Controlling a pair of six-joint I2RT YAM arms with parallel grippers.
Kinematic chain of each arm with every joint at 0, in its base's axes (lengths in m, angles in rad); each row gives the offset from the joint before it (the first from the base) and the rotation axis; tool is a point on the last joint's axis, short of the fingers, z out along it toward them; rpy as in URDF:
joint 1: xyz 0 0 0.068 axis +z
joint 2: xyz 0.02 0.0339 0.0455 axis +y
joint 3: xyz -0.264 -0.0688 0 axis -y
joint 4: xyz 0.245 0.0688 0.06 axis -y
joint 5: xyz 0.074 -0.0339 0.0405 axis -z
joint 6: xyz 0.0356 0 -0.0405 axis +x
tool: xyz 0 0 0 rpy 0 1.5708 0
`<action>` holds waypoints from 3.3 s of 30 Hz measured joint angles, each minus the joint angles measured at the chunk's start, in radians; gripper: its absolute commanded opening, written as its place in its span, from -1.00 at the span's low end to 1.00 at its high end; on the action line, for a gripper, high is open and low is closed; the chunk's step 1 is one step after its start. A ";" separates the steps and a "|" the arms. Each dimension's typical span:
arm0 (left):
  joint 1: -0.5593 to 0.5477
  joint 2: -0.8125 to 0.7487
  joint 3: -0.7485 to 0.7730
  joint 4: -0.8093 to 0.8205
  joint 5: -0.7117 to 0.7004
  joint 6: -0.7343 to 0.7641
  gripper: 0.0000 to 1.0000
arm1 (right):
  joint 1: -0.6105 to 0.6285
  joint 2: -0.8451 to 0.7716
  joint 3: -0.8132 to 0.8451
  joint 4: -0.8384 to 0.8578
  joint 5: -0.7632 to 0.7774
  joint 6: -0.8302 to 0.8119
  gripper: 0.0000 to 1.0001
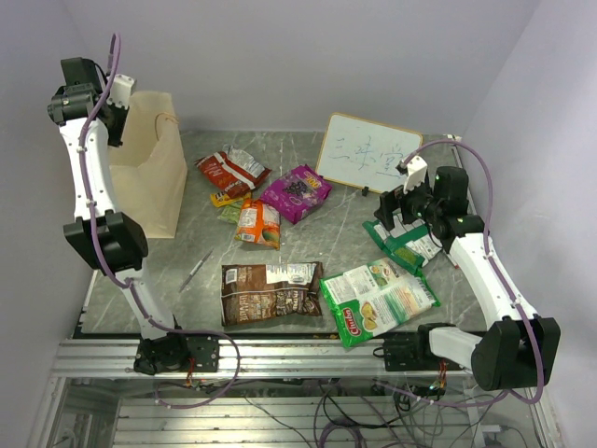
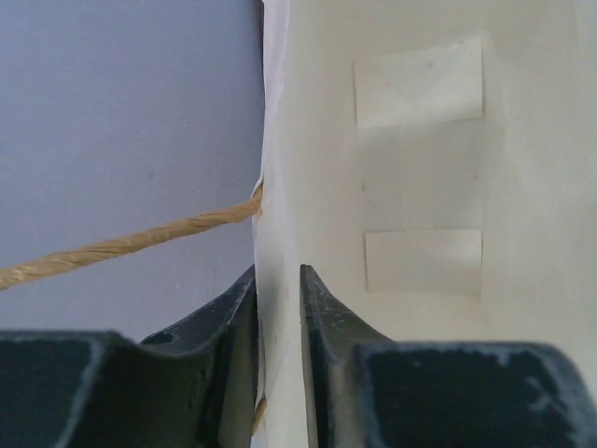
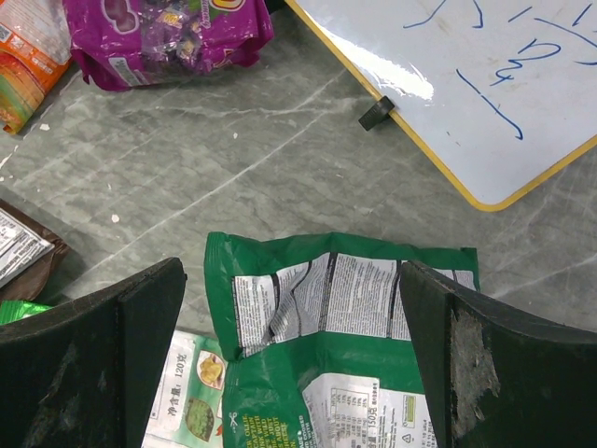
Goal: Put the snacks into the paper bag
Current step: Adjust the paper bag at the center of the board, then pick up the snack from the center of the board.
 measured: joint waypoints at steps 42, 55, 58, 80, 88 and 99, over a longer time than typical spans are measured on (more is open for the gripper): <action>-0.133 -0.284 -0.266 -0.309 0.264 0.041 -0.86 | 0.328 0.108 0.048 -0.140 -0.071 -0.204 0.96; -0.156 -0.324 -0.274 -0.309 0.389 -0.024 -0.86 | 0.562 0.412 0.050 -0.058 -0.043 -0.101 0.69; -0.158 -0.333 -0.302 -0.298 0.400 -0.035 -0.86 | 0.562 0.441 0.049 -0.052 -0.013 -0.070 0.66; -0.172 -0.417 -0.412 -0.165 0.399 -0.058 -0.69 | 0.562 0.573 0.055 -0.021 -0.080 0.098 -0.38; -0.175 -0.447 -0.457 -0.095 0.372 -0.060 -0.68 | 0.542 0.614 0.101 -0.039 -0.156 0.108 -1.00; -0.185 -0.492 -0.515 -0.015 0.341 -0.059 -0.77 | 0.524 0.488 0.171 -0.086 -0.209 0.009 -1.00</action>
